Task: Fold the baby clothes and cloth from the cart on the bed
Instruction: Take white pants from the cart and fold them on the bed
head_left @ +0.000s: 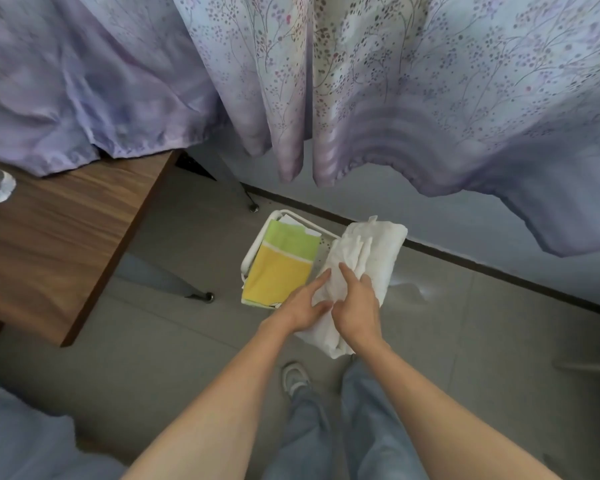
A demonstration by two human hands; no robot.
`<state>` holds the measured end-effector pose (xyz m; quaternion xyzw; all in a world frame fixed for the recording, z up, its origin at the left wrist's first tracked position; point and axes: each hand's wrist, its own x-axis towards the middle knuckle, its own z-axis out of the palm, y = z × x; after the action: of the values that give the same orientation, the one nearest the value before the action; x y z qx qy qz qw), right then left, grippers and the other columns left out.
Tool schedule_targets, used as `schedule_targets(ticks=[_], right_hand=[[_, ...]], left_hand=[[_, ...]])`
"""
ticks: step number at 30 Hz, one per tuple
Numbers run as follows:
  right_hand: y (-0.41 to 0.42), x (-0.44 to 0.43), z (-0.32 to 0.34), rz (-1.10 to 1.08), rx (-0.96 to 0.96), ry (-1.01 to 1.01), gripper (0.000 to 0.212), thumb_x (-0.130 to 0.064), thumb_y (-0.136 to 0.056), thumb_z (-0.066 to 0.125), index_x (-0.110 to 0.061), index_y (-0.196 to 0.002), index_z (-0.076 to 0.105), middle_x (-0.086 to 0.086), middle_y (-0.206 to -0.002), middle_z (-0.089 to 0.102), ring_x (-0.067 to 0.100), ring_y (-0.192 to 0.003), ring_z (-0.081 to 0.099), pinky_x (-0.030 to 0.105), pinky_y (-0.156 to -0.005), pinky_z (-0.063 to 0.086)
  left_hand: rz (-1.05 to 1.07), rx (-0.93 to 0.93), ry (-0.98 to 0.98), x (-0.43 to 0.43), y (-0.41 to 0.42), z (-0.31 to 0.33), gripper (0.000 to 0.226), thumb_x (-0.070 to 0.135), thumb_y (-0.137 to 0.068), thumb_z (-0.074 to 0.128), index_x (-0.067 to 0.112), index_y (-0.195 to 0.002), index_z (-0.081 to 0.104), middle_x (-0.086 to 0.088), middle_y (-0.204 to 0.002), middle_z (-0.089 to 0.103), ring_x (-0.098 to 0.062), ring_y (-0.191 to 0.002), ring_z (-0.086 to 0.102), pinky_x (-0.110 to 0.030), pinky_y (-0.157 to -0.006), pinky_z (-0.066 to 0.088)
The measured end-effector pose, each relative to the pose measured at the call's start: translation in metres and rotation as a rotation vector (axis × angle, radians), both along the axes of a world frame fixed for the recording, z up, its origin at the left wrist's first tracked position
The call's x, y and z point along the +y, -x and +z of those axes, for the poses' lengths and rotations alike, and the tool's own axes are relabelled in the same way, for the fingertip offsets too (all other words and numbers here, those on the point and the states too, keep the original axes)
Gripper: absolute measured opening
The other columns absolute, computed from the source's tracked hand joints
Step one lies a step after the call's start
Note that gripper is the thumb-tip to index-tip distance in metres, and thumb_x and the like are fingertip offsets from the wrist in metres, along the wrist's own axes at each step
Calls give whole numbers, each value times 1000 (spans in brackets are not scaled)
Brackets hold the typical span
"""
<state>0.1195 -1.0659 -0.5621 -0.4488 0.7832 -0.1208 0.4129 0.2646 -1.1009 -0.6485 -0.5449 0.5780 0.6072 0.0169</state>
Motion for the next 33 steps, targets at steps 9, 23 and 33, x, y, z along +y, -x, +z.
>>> schedule_targets(ticks=[9, 23, 33], right_hand=[[-5, -9, 37, 1, -28, 35, 79, -5, -89, 67, -30, -159, 43, 1, -127, 52, 27, -115, 62, 40, -95, 53], [2, -45, 121, 23, -146, 26, 79, 5, -79, 54, -37, -144, 62, -8, -100, 67, 25, -93, 73, 46, -87, 63], [-9, -73, 206, 17, -415, 79, 79, 16, -75, 63, -37, -132, 73, 6, -132, 63, 31, -113, 68, 41, -86, 64]], left_hand=[[115, 145, -5, 4, -8, 17, 84, 71, -81, 63, 72, -153, 21, 15, -168, 40, -13, -147, 44, -45, -125, 38], [328, 416, -103, -2, -18, 116, 89, 66, -92, 73, 60, -162, 19, 11, -166, 44, -15, -148, 49, -47, -122, 44], [520, 558, -164, -3, -48, 208, 92, 67, -87, 79, 73, -155, 16, 14, -154, 57, -23, -135, 63, -61, -108, 54]])
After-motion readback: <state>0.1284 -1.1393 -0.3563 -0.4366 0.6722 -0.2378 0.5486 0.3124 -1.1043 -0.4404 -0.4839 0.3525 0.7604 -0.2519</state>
